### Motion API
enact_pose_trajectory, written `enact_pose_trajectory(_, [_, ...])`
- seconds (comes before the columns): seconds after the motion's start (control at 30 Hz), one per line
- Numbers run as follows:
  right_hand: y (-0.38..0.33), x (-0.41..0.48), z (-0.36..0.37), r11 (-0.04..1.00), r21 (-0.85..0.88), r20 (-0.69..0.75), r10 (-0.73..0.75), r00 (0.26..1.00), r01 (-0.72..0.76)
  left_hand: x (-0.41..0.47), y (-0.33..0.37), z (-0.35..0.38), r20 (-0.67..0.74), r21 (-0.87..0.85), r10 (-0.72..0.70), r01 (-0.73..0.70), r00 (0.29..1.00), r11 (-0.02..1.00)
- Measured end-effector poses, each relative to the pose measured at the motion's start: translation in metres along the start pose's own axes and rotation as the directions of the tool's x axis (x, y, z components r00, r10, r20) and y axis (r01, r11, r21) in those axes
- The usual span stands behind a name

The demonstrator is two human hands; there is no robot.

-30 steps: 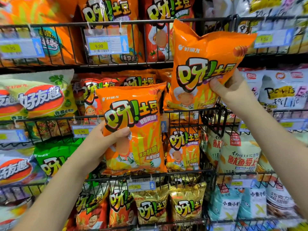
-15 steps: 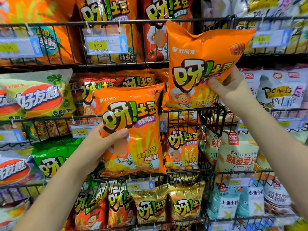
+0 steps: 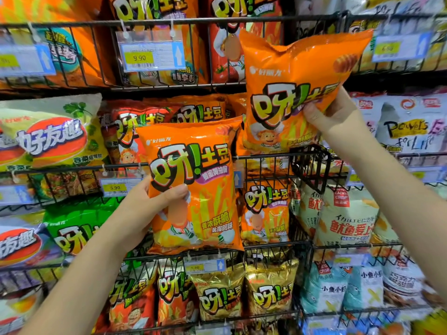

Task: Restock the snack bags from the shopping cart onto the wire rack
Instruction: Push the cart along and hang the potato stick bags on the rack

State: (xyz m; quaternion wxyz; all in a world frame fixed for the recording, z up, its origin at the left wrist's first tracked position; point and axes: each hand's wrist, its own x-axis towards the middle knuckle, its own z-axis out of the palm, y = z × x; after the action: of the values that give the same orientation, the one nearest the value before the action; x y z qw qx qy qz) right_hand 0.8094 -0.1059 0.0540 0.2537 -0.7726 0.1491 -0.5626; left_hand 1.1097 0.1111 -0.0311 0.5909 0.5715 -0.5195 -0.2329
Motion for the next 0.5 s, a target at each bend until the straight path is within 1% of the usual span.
enact_pose_trajectory(0.13, [-0.007,0.002,0.006,1.000,0.012,0.036,0.007,0.999,-0.007,0.001,0.001,0.001,0.004,0.006,0.002,-0.002,1.000,1.000])
enact_pose_trajectory(0.27, [0.000,0.004,0.010,0.999,0.042,0.048,-0.007,0.999,0.005,0.000,0.002,0.003,0.013,-0.007,0.018,-0.018,1.000,1.000])
enact_pose_trajectory(0.37, [0.006,0.006,0.009,0.998,0.067,0.056,0.010,0.998,-0.014,0.000,0.003,0.003,0.020,-0.010,0.023,-0.023,1.000,1.000])
enact_pose_trajectory(0.5, [0.013,0.006,0.006,0.999,0.011,0.112,0.041,0.993,-0.043,-0.001,0.004,0.003,0.022,-0.002,0.026,-0.026,0.999,1.000])
